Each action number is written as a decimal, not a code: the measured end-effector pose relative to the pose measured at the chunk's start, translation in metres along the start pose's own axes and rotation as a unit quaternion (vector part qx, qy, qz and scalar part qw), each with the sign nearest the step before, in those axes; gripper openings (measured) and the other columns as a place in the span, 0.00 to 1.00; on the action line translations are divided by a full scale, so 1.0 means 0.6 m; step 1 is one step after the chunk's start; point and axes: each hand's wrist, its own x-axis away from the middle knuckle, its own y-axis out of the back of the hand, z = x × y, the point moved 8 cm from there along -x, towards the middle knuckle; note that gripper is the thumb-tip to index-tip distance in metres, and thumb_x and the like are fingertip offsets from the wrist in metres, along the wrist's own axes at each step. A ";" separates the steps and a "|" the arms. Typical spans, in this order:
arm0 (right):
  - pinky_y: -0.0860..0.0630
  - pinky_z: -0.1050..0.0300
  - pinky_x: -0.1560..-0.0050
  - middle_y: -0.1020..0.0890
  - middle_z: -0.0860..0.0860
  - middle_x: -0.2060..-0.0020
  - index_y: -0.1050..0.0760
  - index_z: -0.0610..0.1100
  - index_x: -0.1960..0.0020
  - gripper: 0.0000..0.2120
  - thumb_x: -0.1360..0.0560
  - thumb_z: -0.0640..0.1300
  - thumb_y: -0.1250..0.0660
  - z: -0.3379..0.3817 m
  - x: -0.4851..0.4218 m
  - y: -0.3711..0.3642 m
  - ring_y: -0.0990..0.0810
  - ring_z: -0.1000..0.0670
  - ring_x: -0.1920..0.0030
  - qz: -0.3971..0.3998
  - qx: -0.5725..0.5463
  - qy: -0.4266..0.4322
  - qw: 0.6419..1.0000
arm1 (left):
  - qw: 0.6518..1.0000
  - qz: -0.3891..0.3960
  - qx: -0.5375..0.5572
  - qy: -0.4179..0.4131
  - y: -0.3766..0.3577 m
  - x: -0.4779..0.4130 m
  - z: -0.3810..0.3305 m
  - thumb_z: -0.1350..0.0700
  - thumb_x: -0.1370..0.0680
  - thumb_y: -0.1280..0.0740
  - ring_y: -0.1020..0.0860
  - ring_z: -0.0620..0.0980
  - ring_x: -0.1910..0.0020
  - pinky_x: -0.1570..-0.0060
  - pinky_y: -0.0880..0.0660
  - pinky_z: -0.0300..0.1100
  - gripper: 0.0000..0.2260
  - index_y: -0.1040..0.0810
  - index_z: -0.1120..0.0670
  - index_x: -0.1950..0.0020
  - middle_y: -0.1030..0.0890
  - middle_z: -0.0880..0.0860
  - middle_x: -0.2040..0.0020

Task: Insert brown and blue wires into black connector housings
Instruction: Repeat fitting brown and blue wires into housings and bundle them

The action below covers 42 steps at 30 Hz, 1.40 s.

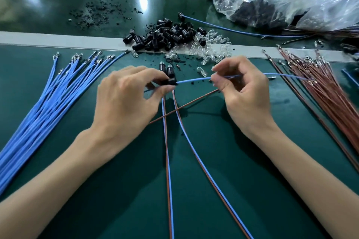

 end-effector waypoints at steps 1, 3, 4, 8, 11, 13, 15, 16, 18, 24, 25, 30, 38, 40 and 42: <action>0.26 0.66 0.55 0.22 0.59 0.63 0.26 0.51 0.56 0.10 0.29 0.37 0.31 0.005 0.002 -0.007 0.23 0.61 0.61 0.019 -0.003 0.008 1.000 | 1.000 0.004 0.006 -0.010 -0.006 0.003 -0.010 0.51 0.27 0.28 0.18 0.52 0.58 0.58 0.23 0.51 0.09 0.16 0.54 0.52 0.16 0.49 0.57; 0.24 0.65 0.55 0.21 0.58 0.63 0.25 0.48 0.54 0.09 0.29 0.37 0.29 0.015 0.008 -0.022 0.21 0.60 0.61 0.062 -0.007 0.032 0.998 | 1.000 0.012 0.011 -0.026 -0.017 0.013 -0.028 0.51 0.28 0.29 0.18 0.52 0.59 0.61 0.22 0.50 0.08 0.16 0.54 0.53 0.16 0.49 0.58; 0.23 0.62 0.54 0.21 0.58 0.62 0.24 0.46 0.53 0.08 0.29 0.37 0.30 0.018 0.010 -0.026 0.20 0.58 0.61 0.076 -0.009 0.041 0.996 | 0.999 0.011 0.010 -0.029 -0.020 0.017 -0.031 0.52 0.28 0.29 0.18 0.52 0.60 0.62 0.22 0.50 0.07 0.16 0.53 0.53 0.16 0.49 0.59; 0.22 0.53 0.54 0.22 0.53 0.58 0.25 0.44 0.50 0.07 0.27 0.36 0.33 0.010 0.007 -0.020 0.21 0.50 0.58 0.072 -0.018 0.023 0.997 | 1.000 -0.005 0.012 -0.001 -0.013 0.016 -0.011 0.51 0.27 0.28 0.18 0.52 0.61 0.63 0.23 0.50 0.07 0.16 0.53 0.52 0.16 0.48 0.58; 0.22 0.60 0.54 0.22 0.55 0.61 0.24 0.45 0.52 0.10 0.28 0.31 0.32 0.012 0.005 -0.021 0.21 0.55 0.60 0.066 -0.005 0.034 0.997 | 0.999 -0.005 0.051 -0.005 -0.016 0.014 -0.013 0.52 0.27 0.28 0.18 0.51 0.62 0.63 0.23 0.49 0.08 0.16 0.55 0.52 0.16 0.49 0.57; 0.24 0.67 0.54 0.21 0.53 0.61 0.23 0.42 0.52 0.09 0.29 0.31 0.30 0.028 0.011 -0.030 0.21 0.56 0.60 0.083 0.018 0.092 0.992 | 0.998 -0.001 0.056 -0.013 -0.023 0.019 -0.025 0.53 0.27 0.28 0.20 0.49 0.65 0.64 0.23 0.48 0.07 0.17 0.55 0.53 0.17 0.49 0.59; 0.23 0.66 0.53 0.23 0.47 0.54 0.22 0.37 0.48 0.08 0.28 0.33 0.30 0.050 0.023 -0.040 0.20 0.54 0.59 0.100 0.057 0.175 0.978 | 0.999 -0.024 0.029 0.008 -0.016 0.019 -0.015 0.52 0.26 0.28 0.22 0.49 0.69 0.64 0.25 0.45 0.07 0.17 0.53 0.53 0.17 0.48 0.59; 0.22 0.62 0.54 0.25 0.45 0.50 0.23 0.37 0.47 0.10 0.27 0.34 0.30 0.056 0.029 -0.045 0.21 0.53 0.58 0.111 0.081 0.208 0.968 | 0.998 -0.044 0.010 0.034 -0.009 0.017 -0.001 0.51 0.26 0.29 0.24 0.48 0.70 0.64 0.28 0.43 0.06 0.18 0.52 0.52 0.18 0.46 0.60; 0.21 0.54 0.56 0.30 0.43 0.47 0.23 0.38 0.45 0.11 0.27 0.38 0.29 0.055 0.038 -0.059 0.24 0.53 0.56 0.149 0.129 0.237 0.951 | 0.992 -0.074 -0.015 0.100 0.003 0.013 0.034 0.50 0.24 0.30 0.28 0.48 0.70 0.63 0.36 0.41 0.06 0.20 0.52 0.51 0.24 0.42 0.65; 0.27 0.44 0.54 0.22 0.47 0.57 0.20 0.39 0.56 0.02 0.27 0.37 0.30 0.023 0.038 -0.090 0.24 0.46 0.57 0.273 0.154 0.169 0.934 | 0.987 -0.059 0.022 0.150 -0.004 0.007 0.058 0.48 0.22 0.35 0.23 0.57 0.63 0.55 0.27 0.51 0.08 0.25 0.52 0.50 0.19 0.47 0.61; 0.27 0.44 0.55 0.22 0.48 0.58 0.21 0.39 0.57 0.01 0.27 0.37 0.31 0.022 0.038 -0.090 0.25 0.46 0.57 0.273 0.157 0.164 0.935 | 0.988 -0.051 0.022 0.141 -0.005 0.007 0.054 0.49 0.21 0.35 0.22 0.57 0.63 0.54 0.27 0.53 0.07 0.26 0.52 0.50 0.18 0.47 0.62; 0.31 0.45 0.50 0.24 0.56 0.61 0.24 0.42 0.57 0.05 0.27 0.32 0.35 0.021 0.016 -0.050 0.28 0.54 0.59 0.092 0.210 0.124 0.965 | 0.996 0.005 0.019 0.088 -0.014 0.007 0.035 0.48 0.21 0.36 0.21 0.59 0.65 0.57 0.25 0.55 0.08 0.27 0.53 0.50 0.17 0.48 0.64; 0.44 0.52 0.42 0.20 0.54 0.57 0.24 0.45 0.49 0.05 0.23 0.43 0.37 0.040 0.017 -0.018 0.22 0.50 0.52 -0.031 0.315 0.111 0.942 | 0.998 0.013 0.038 0.041 -0.023 0.013 0.005 0.52 0.20 0.36 0.36 0.51 0.78 0.69 0.35 0.46 0.09 0.27 0.58 0.49 0.27 0.46 0.75; 0.42 0.49 0.42 0.21 0.52 0.57 0.22 0.45 0.48 0.09 0.22 0.47 0.38 0.062 0.037 -0.055 0.21 0.49 0.53 0.054 0.328 0.206 0.921 | 0.998 0.025 0.044 0.026 -0.030 0.017 -0.007 0.52 0.21 0.37 0.32 0.55 0.77 0.69 0.36 0.46 0.10 0.27 0.59 0.48 0.23 0.49 0.73; 0.41 0.50 0.46 0.23 0.51 0.61 0.20 0.46 0.52 0.08 0.21 0.46 0.38 0.072 0.047 -0.067 0.22 0.48 0.57 0.074 0.350 0.260 0.897 | 0.997 0.028 0.061 0.026 -0.032 0.018 -0.009 0.51 0.22 0.39 0.28 0.58 0.75 0.68 0.35 0.48 0.12 0.28 0.59 0.48 0.21 0.50 0.70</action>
